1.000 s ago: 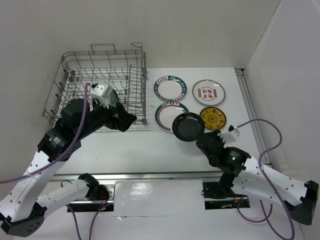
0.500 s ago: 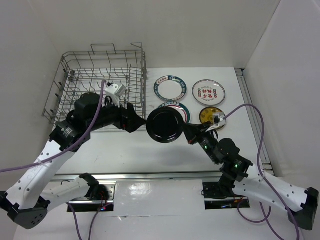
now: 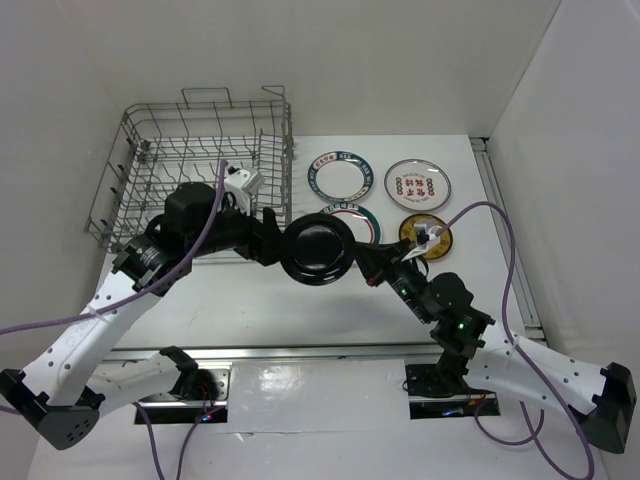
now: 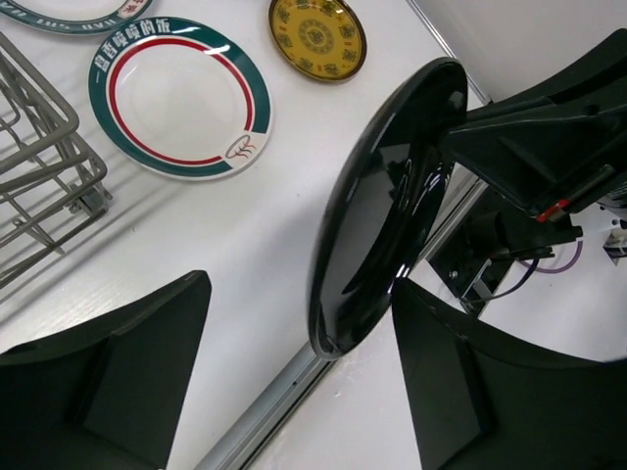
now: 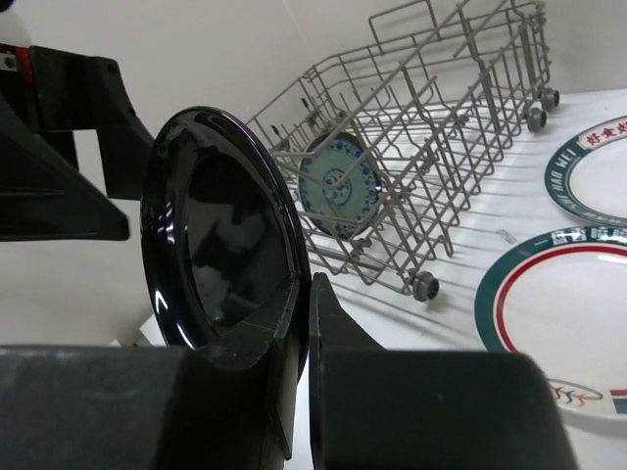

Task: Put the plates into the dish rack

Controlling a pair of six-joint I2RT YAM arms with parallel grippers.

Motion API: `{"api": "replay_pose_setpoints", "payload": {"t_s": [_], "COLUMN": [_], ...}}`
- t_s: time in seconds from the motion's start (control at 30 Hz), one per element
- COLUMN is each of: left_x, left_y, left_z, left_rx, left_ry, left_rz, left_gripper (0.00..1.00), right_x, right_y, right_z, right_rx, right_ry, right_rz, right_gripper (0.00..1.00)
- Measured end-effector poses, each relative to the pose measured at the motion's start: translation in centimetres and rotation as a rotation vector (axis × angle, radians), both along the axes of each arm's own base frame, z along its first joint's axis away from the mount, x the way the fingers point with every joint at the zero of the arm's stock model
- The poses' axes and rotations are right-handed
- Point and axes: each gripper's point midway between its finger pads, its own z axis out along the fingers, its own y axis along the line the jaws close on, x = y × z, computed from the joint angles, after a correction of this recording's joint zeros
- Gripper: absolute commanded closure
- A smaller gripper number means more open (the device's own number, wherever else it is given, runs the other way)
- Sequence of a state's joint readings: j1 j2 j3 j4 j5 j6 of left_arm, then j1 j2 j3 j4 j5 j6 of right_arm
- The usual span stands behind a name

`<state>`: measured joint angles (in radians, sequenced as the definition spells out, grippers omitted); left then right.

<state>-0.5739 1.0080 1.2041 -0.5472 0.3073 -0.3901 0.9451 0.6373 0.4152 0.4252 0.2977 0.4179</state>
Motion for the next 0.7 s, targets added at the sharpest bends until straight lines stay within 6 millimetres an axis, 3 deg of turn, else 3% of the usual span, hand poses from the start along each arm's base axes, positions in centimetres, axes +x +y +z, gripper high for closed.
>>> {"api": "replay_pose_setpoints", "payload": {"t_s": [0.1,0.13,0.27,0.33,0.47,0.5,0.53,0.57,0.7], "left_x": [0.1,0.0,-0.2,-0.2,0.0,0.0,0.1,0.1,0.7], "left_y": [0.0,0.0,-0.2,-0.1,0.0,0.0,0.1,0.1,1.3], "left_z": [0.0,0.0,0.0,-0.1,0.0,0.0,0.0,-0.1,0.3], "left_rx": [0.001,0.002,0.003,0.011,0.017,0.017,0.018,0.018,0.034], "left_ry": [0.0,-0.001,-0.007,-0.013,-0.03,-0.03,-0.03,-0.028,-0.033], "left_rz": [0.001,0.0,-0.022,-0.033,-0.035,-0.033,-0.028,-0.022,0.077], "left_gripper": [0.33,0.52,0.89,0.99,1.0,1.0,1.0,1.0,1.0], "right_x": [-0.2,-0.3,-0.4,-0.2,-0.2,-0.1,-0.1,-0.1,0.0], "right_y": [0.2,0.3,0.5,0.6,0.8,0.9,1.0,1.1,1.2], "right_z": [0.5,0.6,1.0,1.1,1.5,1.5,1.5,1.6,1.9], "right_rx": [0.012,0.015,0.023,0.03,0.045,0.045,0.052,0.059,0.067], "right_ry": [-0.009,-0.012,-0.017,-0.015,-0.024,-0.023,-0.018,-0.017,-0.009], "right_rz": [0.016,0.022,0.034,0.032,0.035,0.035,0.037,0.043,0.041], "right_gripper": [1.0,1.0,1.0,1.0,0.98,0.52,0.13,0.0,0.0]}}
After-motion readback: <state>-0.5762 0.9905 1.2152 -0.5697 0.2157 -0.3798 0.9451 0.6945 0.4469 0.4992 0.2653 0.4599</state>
